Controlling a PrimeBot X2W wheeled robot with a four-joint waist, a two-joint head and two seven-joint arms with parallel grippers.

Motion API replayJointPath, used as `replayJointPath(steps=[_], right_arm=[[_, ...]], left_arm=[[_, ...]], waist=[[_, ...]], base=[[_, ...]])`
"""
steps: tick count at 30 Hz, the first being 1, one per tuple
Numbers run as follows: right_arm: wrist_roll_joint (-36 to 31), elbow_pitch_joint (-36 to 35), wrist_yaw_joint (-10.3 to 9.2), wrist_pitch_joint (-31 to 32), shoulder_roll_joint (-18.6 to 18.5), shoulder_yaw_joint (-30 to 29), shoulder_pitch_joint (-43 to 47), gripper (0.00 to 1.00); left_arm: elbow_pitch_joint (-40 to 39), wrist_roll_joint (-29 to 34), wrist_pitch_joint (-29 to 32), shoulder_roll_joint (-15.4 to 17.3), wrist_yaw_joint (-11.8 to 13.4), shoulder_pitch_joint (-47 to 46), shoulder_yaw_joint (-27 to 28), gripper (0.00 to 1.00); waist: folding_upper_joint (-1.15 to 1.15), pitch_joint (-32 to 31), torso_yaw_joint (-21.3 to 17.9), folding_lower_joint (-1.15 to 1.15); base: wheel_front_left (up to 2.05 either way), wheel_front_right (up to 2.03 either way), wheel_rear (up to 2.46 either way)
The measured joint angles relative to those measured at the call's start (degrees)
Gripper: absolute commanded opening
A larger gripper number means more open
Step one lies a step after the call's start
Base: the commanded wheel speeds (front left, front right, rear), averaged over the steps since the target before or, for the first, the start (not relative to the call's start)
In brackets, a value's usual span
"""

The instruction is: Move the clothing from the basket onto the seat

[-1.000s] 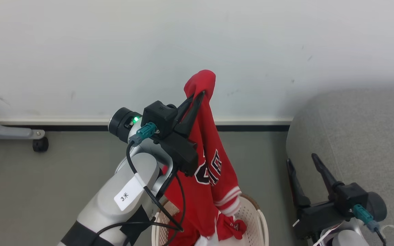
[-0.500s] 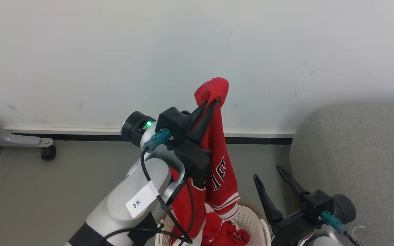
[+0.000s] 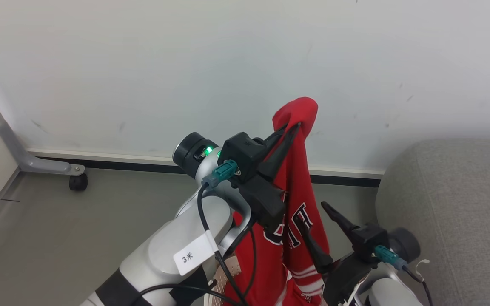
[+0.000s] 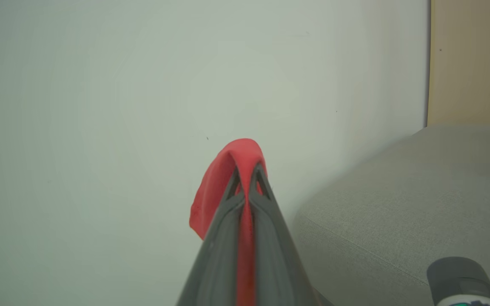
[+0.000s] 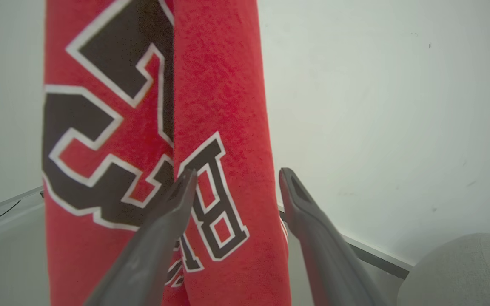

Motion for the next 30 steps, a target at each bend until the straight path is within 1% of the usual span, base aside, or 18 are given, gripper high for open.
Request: replayJointPath(steps=[7,14,15,16,17,21,24,25,26,27,28,29,30], right_arm=[[3.10,1.98,0.19,0.00,0.12,5.95,-1.79,1.00],[5.11,5.93,0.20,0.00,0.10,9.47,-6.11,1.00],[5.38,6.70,0.20,0.00,0.11,9.67,-6.81,0.80],[6.37,7.98,0.20,0.00,0.08,10.07,-8.15,0.26],[6.84,8.53,0.20,0.00,0.04,10.38,-8.76,0.01],[7.61,10.11,0.20,0.00,0.10,10.21,-10.24,0.00],[7.64,11.23,0.20,0.00,0.10,9.68,-10.65,0.00],[7.64,11.61,0.20,0.00,0.13,9.27,-10.77,0.00],[7.64,12.06,0.20,0.00,0.13,8.80,-10.89,0.00],[7.64,12.36,0.20,0.00,0.05,8.40,-11.02,0.00],[7.67,12.52,0.20,0.01,0.04,8.12,-11.18,0.00],[7.81,12.52,0.20,0.01,0.00,7.91,-11.34,0.00],[7.94,12.49,0.20,0.01,-0.13,7.71,-11.48,0.00]], left_arm=[[-1.76,-1.40,0.45,0.07,0.98,-0.83,-3.10,0.00],[-5.28,-3.82,0.45,0.04,1.54,-1.54,-6.20,0.00],[-5.58,-4.01,0.45,0.05,1.86,-1.61,-6.50,0.00],[-5.75,-4.41,0.45,0.04,2.00,-2.12,-6.69,0.00],[-5.70,-4.42,0.44,0.04,2.10,-2.30,-6.58,0.00],[-3.77,-4.79,0.44,0.02,2.83,-2.32,-5.83,0.00],[-1.43,-4.89,0.38,0.26,3.47,-2.03,-3.86,0.00],[-0.68,-4.89,0.34,0.58,3.50,-1.96,-3.37,0.05],[0.03,-4.89,0.34,1.01,3.52,-1.90,-3.10,0.31],[0.64,-4.90,0.20,1.48,3.64,-1.65,-2.89,0.47],[1.29,-4.92,-0.09,1.88,3.86,-1.15,-2.69,0.89],[1.96,-5.05,-0.08,2.33,3.93,-0.49,-2.59,1.00],[2.42,-5.25,-0.09,2.71,3.94,0.26,-2.49,1.00]], waist=[[0.00,-0.14,1.28,0.00],[0.00,-0.33,2.85,0.00],[0.00,-0.36,3.08,0.00],[0.00,-0.39,3.52,0.00],[0.00,-0.39,3.69,0.00],[0.00,-0.28,4.00,0.00],[0.00,-0.16,3.77,0.00],[0.00,-0.11,3.59,0.00],[0.00,-0.06,3.38,0.00],[0.00,0.00,3.15,0.00],[0.00,0.05,2.89,0.00],[0.00,0.09,2.60,0.00],[0.00,0.13,2.29,0.00]], base=[[0.00,0.00,0.00],[0.00,0.00,0.00],[0.00,0.00,0.00],[0.00,0.00,0.00],[0.00,0.00,0.00],[0.00,0.00,0.00],[0.00,0.00,0.00],[0.00,0.00,0.00],[0.00,0.00,0.00],[0.00,0.00,0.00],[0.00,0.00,0.00],[0.00,0.00,0.00],[0.00,0.00,0.00]])
